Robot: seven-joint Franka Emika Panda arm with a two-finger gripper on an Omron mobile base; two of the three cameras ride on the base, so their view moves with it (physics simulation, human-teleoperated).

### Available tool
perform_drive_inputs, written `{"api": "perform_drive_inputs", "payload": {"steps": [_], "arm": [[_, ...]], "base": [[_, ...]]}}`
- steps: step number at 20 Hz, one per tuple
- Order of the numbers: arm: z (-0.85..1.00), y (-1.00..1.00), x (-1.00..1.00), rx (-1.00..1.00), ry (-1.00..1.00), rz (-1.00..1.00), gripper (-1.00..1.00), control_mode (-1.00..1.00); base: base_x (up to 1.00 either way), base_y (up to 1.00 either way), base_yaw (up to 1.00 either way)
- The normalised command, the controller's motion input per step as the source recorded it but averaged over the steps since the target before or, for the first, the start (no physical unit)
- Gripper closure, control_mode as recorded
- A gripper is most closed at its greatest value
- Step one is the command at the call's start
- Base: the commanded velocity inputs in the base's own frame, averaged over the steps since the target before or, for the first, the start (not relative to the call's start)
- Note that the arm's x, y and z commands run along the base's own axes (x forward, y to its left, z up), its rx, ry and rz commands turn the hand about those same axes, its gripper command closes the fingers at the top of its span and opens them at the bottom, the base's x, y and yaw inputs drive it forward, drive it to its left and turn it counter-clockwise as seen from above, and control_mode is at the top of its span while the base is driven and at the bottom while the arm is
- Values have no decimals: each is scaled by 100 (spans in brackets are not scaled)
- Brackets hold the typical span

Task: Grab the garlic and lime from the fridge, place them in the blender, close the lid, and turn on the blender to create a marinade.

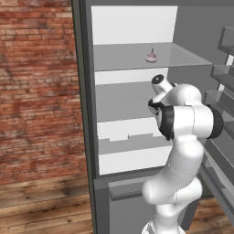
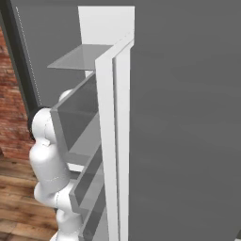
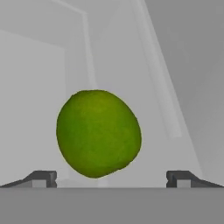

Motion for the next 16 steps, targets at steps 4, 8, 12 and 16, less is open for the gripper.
{"api": "perform_drive_inputs", "payload": {"steps": [4,8,12,16], "arm": [[-21,-11,36,0,0,0,-100,-100],[-4,-20,22,0,0,0,-100,-100],[-12,-12,24,0,0,0,-100,-100],[-28,-1,8,0,0,0,-100,-100]], "base": [[0,0,0],[0,0,0],[0,0,0],[0,0,0]]}}
